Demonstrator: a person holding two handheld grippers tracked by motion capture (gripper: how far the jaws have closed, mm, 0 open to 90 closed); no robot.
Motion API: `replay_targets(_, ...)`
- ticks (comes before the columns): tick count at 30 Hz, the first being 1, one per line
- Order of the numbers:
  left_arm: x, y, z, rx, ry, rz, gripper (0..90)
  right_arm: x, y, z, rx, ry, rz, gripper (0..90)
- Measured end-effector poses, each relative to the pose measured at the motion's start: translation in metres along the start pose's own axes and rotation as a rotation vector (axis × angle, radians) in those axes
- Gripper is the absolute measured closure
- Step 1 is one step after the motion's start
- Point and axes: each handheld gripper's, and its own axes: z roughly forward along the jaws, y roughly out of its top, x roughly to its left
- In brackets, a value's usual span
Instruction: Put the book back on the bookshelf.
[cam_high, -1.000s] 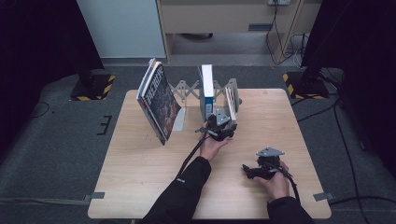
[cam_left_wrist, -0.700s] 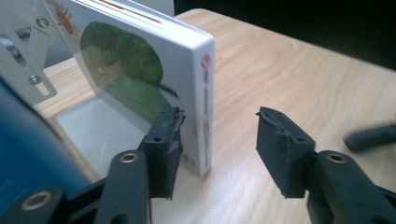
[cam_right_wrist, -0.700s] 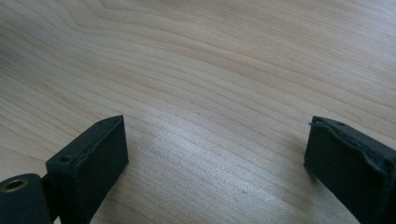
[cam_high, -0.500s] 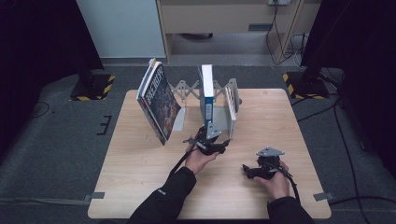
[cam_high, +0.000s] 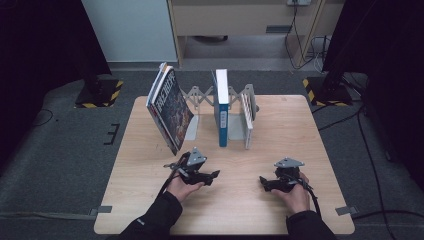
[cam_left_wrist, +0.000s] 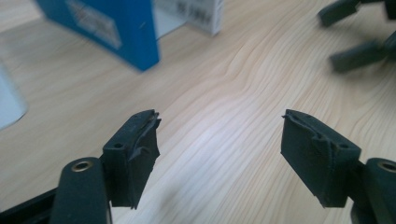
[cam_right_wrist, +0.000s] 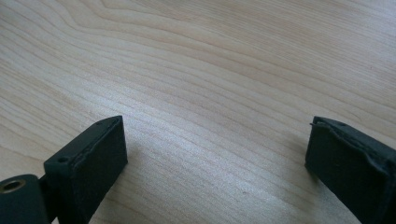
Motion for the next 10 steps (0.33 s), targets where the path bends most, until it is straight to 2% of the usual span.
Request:
replay_targets(5,0.02,-0.021,-0.019,0.024,0.039,-0.042,22.8,0.0,0.0,0.0,0.0,-0.001,0.003,5.2)
replay_targets(10,0.038,-0.041,-0.035,0.045,0.058,-0.087,20.7,0.001,0.0,0.0,0.0,-0.004,0.006,4.8)
